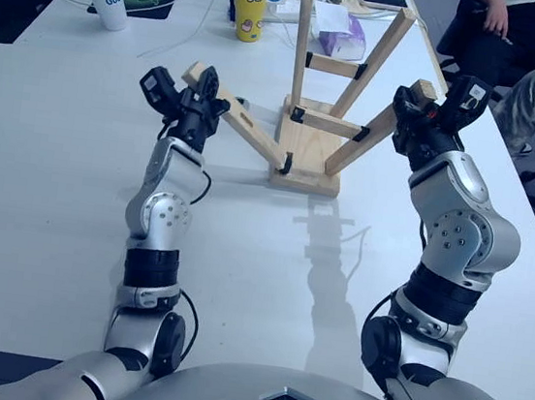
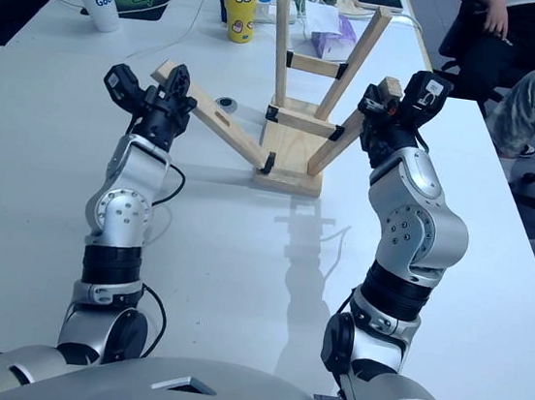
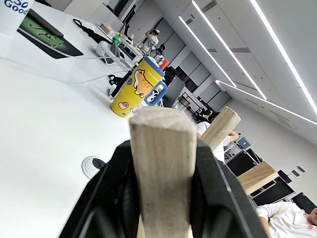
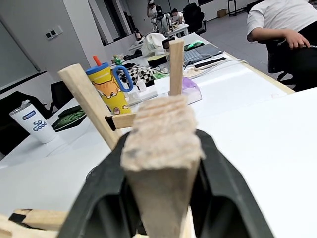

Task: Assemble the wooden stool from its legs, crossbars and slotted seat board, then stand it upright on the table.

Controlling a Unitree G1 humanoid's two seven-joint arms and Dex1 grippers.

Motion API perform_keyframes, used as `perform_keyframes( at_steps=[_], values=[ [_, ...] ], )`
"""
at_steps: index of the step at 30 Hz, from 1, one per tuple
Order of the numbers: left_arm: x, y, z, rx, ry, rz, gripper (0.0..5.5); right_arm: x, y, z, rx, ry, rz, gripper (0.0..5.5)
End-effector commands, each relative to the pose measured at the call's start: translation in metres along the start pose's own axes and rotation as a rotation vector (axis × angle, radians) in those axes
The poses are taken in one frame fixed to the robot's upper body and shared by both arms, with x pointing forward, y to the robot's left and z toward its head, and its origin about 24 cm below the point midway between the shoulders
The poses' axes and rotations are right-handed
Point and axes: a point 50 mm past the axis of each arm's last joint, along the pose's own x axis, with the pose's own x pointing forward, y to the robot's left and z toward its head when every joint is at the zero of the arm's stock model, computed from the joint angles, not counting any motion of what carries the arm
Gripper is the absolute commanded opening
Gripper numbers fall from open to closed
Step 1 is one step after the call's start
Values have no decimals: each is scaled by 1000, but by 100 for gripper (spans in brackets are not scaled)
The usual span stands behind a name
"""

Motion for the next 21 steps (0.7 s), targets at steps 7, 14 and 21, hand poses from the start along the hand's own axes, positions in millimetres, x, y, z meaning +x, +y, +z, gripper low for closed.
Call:
perform_keyframes(
  at_steps=[7, 14, 21],
  values=[
    [3, 4, -14, 298, -18, 100, 103, 0, 5, -26, -12, 90, -36, 103],
    [-4, 6, -37, 419, 69, 168, 103, 5, 2, -28, 0, 74, -118, 103],
    [-10, -6, -54, 477, 137, 159, 103, 9, 23, -31, -1, 73, -67, 103]
  ],
)
